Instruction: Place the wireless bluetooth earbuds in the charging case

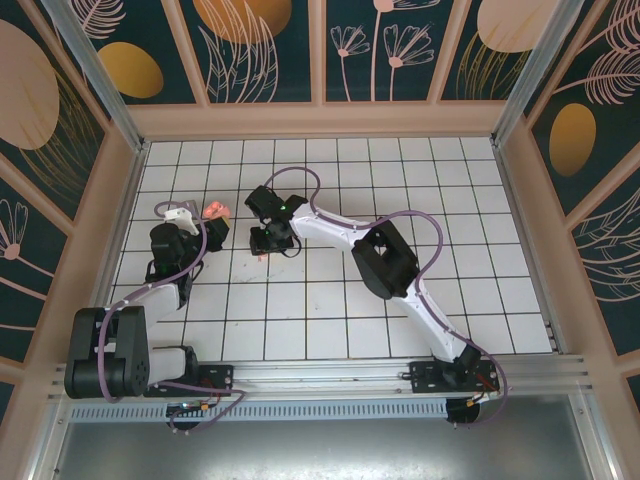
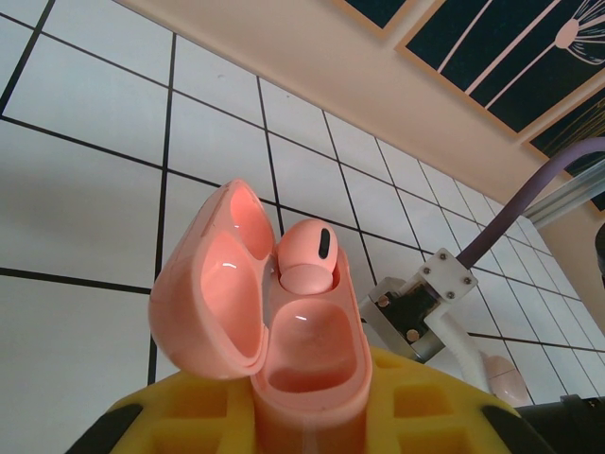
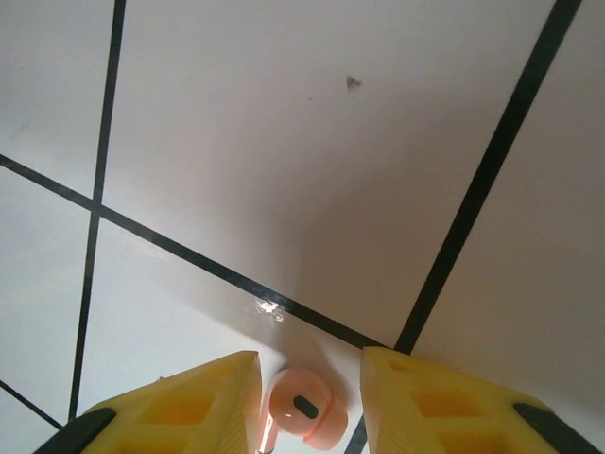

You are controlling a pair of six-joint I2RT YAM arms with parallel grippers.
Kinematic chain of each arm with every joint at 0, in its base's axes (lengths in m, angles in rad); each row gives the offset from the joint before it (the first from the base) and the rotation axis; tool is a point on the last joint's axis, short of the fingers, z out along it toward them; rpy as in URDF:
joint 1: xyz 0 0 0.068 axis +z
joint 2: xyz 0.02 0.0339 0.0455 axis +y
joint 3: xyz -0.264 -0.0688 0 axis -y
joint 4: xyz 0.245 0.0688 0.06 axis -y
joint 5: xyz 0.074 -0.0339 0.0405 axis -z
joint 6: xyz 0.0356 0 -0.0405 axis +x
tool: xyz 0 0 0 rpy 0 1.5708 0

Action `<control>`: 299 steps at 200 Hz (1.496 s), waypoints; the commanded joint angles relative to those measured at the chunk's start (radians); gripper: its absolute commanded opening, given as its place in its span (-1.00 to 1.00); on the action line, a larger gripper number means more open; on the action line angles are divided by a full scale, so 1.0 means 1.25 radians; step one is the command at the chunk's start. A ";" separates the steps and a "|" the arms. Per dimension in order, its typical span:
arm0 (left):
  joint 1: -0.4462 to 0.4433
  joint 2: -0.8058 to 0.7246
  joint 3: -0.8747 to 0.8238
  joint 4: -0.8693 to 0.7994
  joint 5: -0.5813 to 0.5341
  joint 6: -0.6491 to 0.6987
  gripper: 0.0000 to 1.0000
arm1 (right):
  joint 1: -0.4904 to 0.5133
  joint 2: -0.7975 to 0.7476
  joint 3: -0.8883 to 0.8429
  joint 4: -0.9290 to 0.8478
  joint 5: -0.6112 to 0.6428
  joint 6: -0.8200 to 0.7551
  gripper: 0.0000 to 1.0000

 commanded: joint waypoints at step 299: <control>0.006 -0.010 0.048 -0.058 0.042 0.043 -0.64 | -0.020 -0.277 -0.309 0.036 0.000 -0.003 -0.29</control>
